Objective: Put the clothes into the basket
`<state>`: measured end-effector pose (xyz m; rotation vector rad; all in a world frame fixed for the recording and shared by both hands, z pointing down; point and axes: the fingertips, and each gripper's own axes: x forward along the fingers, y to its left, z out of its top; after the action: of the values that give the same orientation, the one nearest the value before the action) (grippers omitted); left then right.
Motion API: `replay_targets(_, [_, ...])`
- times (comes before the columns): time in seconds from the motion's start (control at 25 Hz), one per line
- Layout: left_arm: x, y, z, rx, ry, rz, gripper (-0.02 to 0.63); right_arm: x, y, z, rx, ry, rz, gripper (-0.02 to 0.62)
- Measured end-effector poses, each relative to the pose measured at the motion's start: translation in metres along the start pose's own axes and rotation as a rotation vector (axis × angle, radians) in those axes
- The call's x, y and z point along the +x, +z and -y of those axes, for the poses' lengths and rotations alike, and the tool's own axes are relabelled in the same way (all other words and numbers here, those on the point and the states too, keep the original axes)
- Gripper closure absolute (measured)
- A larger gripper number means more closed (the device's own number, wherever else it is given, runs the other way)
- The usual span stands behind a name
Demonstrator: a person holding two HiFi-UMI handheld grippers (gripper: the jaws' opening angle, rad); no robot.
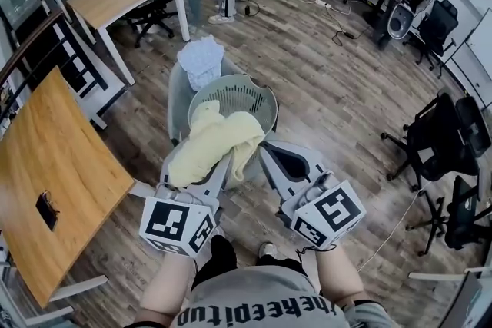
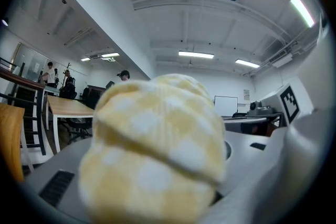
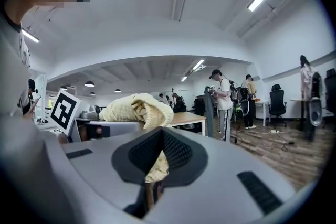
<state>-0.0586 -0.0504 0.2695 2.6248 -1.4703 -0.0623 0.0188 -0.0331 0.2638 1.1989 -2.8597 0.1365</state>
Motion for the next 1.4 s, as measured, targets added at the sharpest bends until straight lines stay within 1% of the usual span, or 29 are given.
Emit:
replay_targets(0.44, [0.014,-0.001,-0.037,-0.005,-0.084,-0.025,0.383,0.035,-0.005,0.000,0.017,-0.090,-0.008,0.588])
replay_targets(0.88, [0.021,-0.002,-0.059,-0.009,-0.164,-0.032,0.383,0.056,-0.009,-0.006,0.023,-0.172,-0.002,0.588])
replay_targets(1.2, [0.021,-0.005,-0.068,-0.008,-0.195,-0.040,0.383,0.063,-0.011,-0.009,0.025,-0.205,-0.003,0.588])
replay_targets(1.4, [0.025,-0.009,-0.070,-0.015,-0.197,-0.045,0.383,0.067,-0.014,-0.005,0.025,-0.206,-0.009,0.588])
